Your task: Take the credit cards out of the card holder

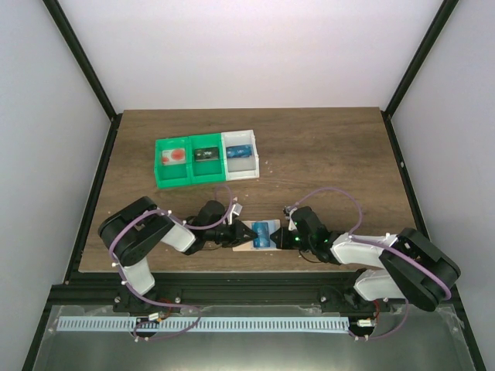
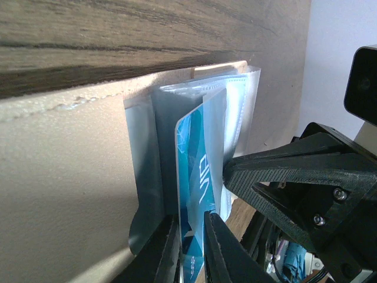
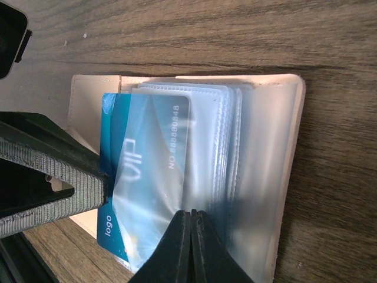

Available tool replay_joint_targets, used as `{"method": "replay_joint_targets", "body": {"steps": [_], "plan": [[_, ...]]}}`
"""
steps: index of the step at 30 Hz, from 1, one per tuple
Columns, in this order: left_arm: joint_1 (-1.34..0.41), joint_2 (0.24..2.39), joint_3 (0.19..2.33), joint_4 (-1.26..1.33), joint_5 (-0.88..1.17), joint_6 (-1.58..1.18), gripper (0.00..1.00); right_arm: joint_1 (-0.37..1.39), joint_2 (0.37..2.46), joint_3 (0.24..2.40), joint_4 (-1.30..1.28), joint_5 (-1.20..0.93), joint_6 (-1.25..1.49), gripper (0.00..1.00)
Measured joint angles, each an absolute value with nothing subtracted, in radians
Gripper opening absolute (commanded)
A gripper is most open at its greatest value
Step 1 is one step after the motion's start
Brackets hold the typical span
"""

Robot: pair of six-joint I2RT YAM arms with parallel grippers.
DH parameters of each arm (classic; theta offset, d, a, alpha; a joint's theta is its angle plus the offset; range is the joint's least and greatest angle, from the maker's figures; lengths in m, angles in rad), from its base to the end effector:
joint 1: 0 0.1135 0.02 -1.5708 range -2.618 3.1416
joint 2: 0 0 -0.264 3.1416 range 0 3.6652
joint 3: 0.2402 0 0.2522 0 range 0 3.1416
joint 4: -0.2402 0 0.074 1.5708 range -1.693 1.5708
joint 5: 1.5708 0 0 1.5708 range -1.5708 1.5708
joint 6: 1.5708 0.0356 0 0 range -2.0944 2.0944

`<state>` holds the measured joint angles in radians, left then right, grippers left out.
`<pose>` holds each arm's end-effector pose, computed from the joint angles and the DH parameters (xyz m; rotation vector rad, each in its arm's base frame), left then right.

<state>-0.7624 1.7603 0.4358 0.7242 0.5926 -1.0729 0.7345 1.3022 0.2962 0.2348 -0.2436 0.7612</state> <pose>0.1837 -0.2030 0.0914 0.0113 2.5845 -1.5420 0.1498 0.1468 0.1176 -0.0977 2.5476 0.9601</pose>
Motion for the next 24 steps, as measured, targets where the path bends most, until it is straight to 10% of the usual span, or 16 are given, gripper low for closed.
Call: {"method": "replay_joint_targets", "body": {"steps": [24], "plan": [[-0.762, 1.751, 0.421, 0.763, 0.611, -1.071, 0.0, 0.735, 1.311, 0.292, 0.253, -0.244, 0.761, 0.0]]}}
